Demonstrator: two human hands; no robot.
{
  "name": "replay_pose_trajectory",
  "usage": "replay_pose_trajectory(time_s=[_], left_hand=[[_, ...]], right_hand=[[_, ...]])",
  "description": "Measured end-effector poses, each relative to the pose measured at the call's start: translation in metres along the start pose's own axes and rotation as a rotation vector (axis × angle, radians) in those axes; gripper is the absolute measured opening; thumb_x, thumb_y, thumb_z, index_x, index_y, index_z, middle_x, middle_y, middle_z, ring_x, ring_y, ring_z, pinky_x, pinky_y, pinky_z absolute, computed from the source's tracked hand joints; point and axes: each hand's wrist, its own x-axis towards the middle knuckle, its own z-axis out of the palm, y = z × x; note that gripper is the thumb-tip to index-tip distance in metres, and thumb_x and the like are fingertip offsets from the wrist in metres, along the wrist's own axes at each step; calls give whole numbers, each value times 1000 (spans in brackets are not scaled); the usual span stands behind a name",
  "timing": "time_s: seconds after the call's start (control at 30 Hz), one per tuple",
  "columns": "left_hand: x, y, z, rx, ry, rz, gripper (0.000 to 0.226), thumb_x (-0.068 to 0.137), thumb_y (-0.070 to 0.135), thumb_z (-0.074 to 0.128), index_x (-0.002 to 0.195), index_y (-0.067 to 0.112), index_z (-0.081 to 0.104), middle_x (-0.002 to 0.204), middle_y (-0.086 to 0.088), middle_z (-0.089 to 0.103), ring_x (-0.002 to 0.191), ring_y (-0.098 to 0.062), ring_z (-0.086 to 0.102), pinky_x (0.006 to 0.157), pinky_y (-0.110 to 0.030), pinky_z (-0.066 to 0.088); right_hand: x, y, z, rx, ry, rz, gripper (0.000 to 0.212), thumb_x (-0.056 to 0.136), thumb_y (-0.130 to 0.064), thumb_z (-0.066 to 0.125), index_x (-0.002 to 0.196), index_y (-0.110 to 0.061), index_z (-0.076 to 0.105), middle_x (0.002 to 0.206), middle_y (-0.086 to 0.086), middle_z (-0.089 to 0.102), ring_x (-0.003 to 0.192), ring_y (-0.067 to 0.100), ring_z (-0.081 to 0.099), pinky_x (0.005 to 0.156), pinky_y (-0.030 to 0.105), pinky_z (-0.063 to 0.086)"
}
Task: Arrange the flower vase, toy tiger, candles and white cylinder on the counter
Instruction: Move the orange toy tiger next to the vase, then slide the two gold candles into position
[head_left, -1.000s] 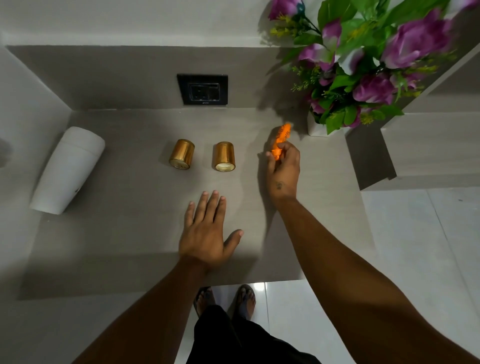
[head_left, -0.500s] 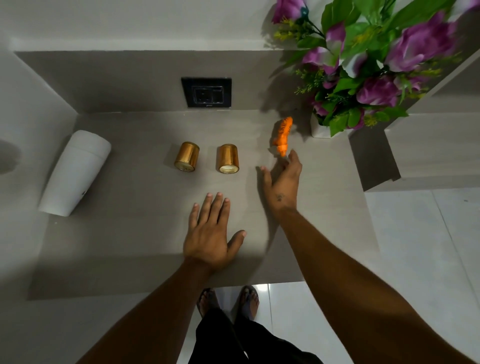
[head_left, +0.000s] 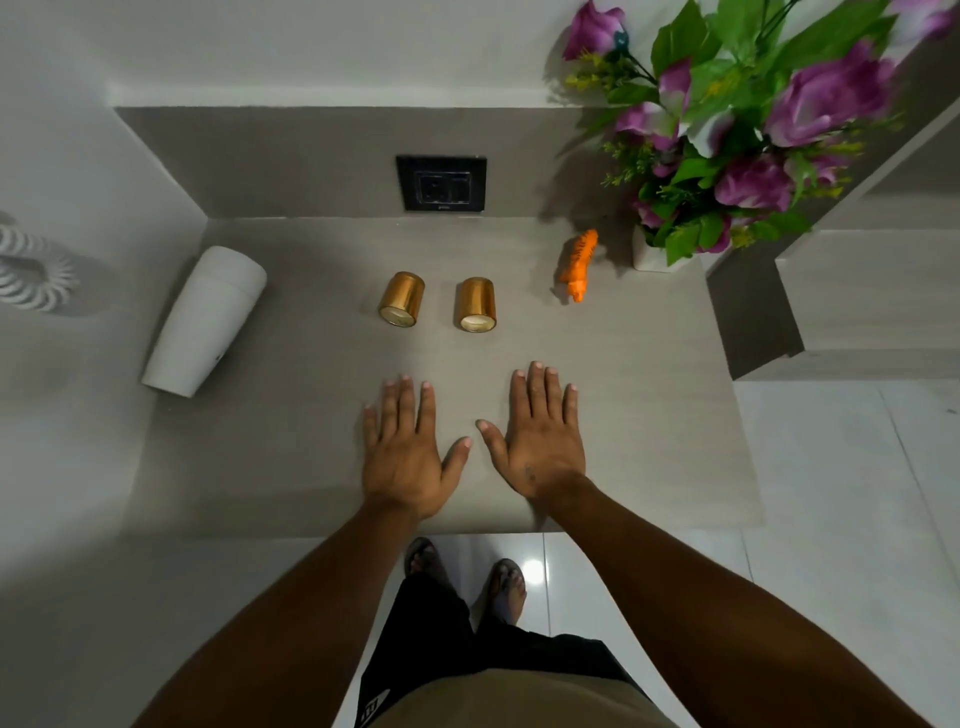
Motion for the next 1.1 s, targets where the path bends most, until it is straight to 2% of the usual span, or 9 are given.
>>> replay_pose_trajectory(time_s=[0.13, 0.2, 0.3, 0.4, 0.5, 0.63, 0.8, 0.9, 1.1], left_hand=[[1, 1, 3, -22, -7, -36, 98, 91, 79, 12, 161, 11, 3, 170, -17, 4, 156, -34, 0, 126, -57, 8], [2, 3, 1, -83, 22, -120, 101, 91, 80, 17, 160, 8, -4, 170, -17, 1, 157, -33, 1, 126, -53, 9], [13, 6, -7, -265, 81, -286, 108, 90, 80, 32, 158, 9, -11, 169, -18, 2, 156, -33, 8, 126, -50, 15], [43, -2, -25, -405, 148, -367, 118, 81, 78, 57, 157, 10, -2, 166, -21, 16, 152, -37, 20, 123, -51, 23], [85, -12, -47, -420, 203, -361, 120, 71, 74, 71, 153, 8, 14, 158, -20, 29, 144, -39, 31, 117, -52, 31], [128, -18, -64, -430, 223, -331, 101, 73, 59, 80, 142, 6, 30, 146, -20, 41, 133, -39, 41, 109, -52, 39], [149, -25, -70, -487, 228, -276, 64, 81, 38, 79, 127, 9, 45, 129, -17, 52, 118, -36, 54, 95, -48, 52], [165, -32, -78, -564, 248, -258, 55, 80, 33, 81, 122, 13, 51, 125, -13, 56, 111, -32, 57, 88, -41, 55], [208, -42, -96, -635, 264, -209, 39, 77, 27, 82, 110, 15, 64, 114, -8, 64, 102, -29, 61, 78, -27, 43]], right_hand=[[1, -2, 1, 8, 21, 29, 92, 96, -75, 9, 160, -9, -3, 168, 15, -5, 153, 30, -16, 122, 51, -10], [3, -5, -1, 103, 85, 68, 96, 95, -77, 20, 160, -8, 3, 168, 16, 6, 155, 30, -5, 124, 48, -5], [13, -16, -7, 365, 187, 162, 102, 90, -80, 41, 158, -13, 5, 165, 16, 17, 153, 30, 12, 125, 47, 11], [36, -36, -16, 500, 251, 270, 107, 83, -80, 55, 157, -19, 7, 164, 13, 22, 150, 31, 22, 121, 50, 26], [69, -54, -30, 510, 285, 361, 115, 74, -84, 59, 156, -18, 12, 158, 13, 30, 143, 33, 30, 117, 48, 30], [107, -66, -39, 570, 308, 430, 108, 71, -75, 71, 150, -20, 23, 144, 9, 41, 129, 32, 44, 108, 47, 40], [130, -69, -41, 642, 303, 446, 69, 76, -50, 79, 125, -31, 34, 123, 1, 49, 106, 25, 58, 89, 42, 54], [149, -63, -50, 699, 276, 457, 61, 79, -46, 78, 123, -30, 40, 123, -1, 49, 105, 23, 58, 89, 39, 54], [196, -51, -74, 741, 298, 500, 61, 79, -35, 84, 129, -20, 53, 126, 1, 51, 105, 15, 54, 90, 26, 44]])
